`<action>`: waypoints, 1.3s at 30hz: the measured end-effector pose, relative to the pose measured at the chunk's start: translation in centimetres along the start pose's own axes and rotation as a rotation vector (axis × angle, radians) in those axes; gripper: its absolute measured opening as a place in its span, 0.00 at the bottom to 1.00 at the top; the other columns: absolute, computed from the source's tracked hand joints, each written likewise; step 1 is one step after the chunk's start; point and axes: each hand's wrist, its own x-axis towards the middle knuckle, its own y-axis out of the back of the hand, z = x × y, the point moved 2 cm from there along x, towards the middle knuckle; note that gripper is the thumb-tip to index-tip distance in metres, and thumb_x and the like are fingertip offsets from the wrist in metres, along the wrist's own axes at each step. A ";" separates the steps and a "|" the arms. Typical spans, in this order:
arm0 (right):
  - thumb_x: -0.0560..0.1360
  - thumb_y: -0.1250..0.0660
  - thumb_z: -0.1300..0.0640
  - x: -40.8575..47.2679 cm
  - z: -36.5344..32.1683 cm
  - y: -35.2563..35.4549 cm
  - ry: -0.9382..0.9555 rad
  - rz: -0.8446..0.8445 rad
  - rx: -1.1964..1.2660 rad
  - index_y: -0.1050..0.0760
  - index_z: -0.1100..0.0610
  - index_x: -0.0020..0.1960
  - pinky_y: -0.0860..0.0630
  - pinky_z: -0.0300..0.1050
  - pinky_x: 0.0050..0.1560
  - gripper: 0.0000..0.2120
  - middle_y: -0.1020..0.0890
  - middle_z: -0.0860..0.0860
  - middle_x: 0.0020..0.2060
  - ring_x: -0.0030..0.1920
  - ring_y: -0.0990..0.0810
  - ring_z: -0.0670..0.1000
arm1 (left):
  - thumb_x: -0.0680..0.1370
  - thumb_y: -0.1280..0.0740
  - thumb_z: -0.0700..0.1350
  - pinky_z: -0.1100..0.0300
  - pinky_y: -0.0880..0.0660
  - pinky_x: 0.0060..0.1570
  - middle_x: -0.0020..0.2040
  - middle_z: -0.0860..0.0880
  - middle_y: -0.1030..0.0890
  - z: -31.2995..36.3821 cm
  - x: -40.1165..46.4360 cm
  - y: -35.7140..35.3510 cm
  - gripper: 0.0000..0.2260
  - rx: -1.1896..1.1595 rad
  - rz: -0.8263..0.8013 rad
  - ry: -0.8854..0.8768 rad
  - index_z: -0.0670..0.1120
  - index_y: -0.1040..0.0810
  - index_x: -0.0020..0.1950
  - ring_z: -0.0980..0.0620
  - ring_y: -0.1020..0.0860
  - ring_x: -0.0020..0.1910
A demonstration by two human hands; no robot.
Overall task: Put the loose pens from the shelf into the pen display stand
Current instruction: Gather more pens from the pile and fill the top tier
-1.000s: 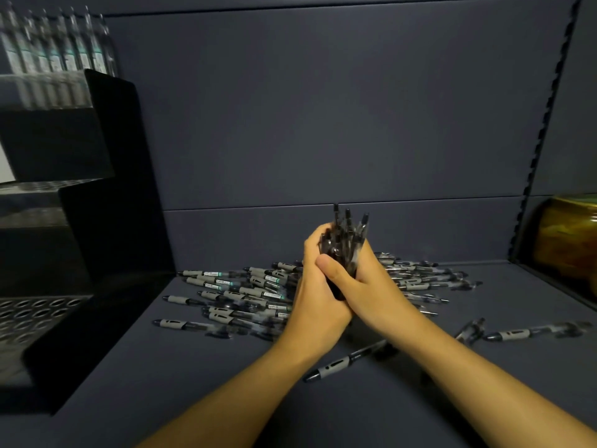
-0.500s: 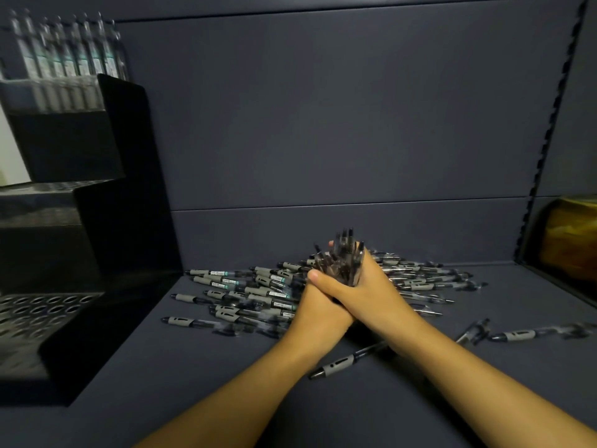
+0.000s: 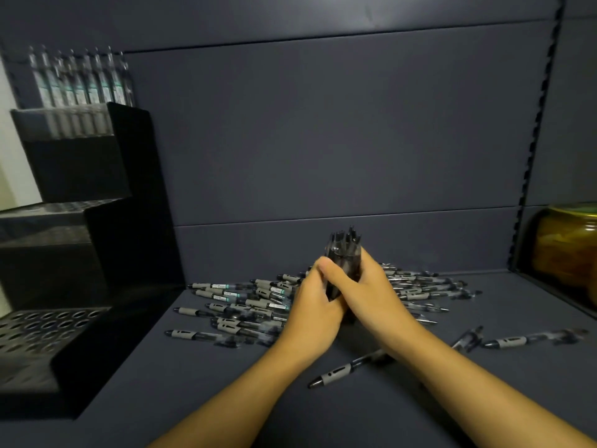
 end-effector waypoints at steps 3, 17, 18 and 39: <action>0.75 0.29 0.49 0.3 -2.0 0.1 0.032 -0.050 -0.070 0.24 0.50 0.55 0.21 0.50 0.57 0.11 0.16 0.46 0.48 0.51 0.17 0.46 | 0.79 0.36 0.34 0.71 0.24 0.48 0.50 0.58 0.18 2.0 0.3 1.7 0.13 0.018 -0.058 0.002 0.50 0.24 0.58 0.67 0.20 0.50; 0.78 0.33 0.48 2.0 -8.9 -1.4 0.189 -0.163 -0.047 0.17 0.49 0.55 0.18 0.44 0.46 0.10 0.14 0.49 0.46 0.46 0.17 0.46 | 0.78 0.33 0.48 0.48 0.20 0.51 0.50 0.45 0.14 8.1 -0.1 8.3 0.14 -0.286 -0.015 0.068 0.45 0.21 0.61 0.47 0.16 0.50; 0.76 0.30 0.48 2.4 -9.3 -1.8 0.214 -0.125 -0.090 0.17 0.49 0.54 0.18 0.46 0.49 0.10 0.14 0.46 0.46 0.48 0.16 0.45 | 0.78 0.33 0.47 0.49 0.19 0.49 0.50 0.45 0.15 8.4 -0.1 8.9 0.13 -0.276 -0.001 0.065 0.46 0.21 0.61 0.48 0.16 0.49; 0.75 0.28 0.53 8.2 -21.4 -21.8 0.444 -0.071 -0.148 0.19 0.52 0.61 0.20 0.38 0.42 0.15 0.14 0.46 0.48 0.50 0.16 0.45 | 0.79 0.33 0.47 0.46 0.18 0.49 0.49 0.38 0.15 12.0 2.4 33.0 0.12 -0.301 0.097 -0.014 0.42 0.20 0.58 0.40 0.16 0.50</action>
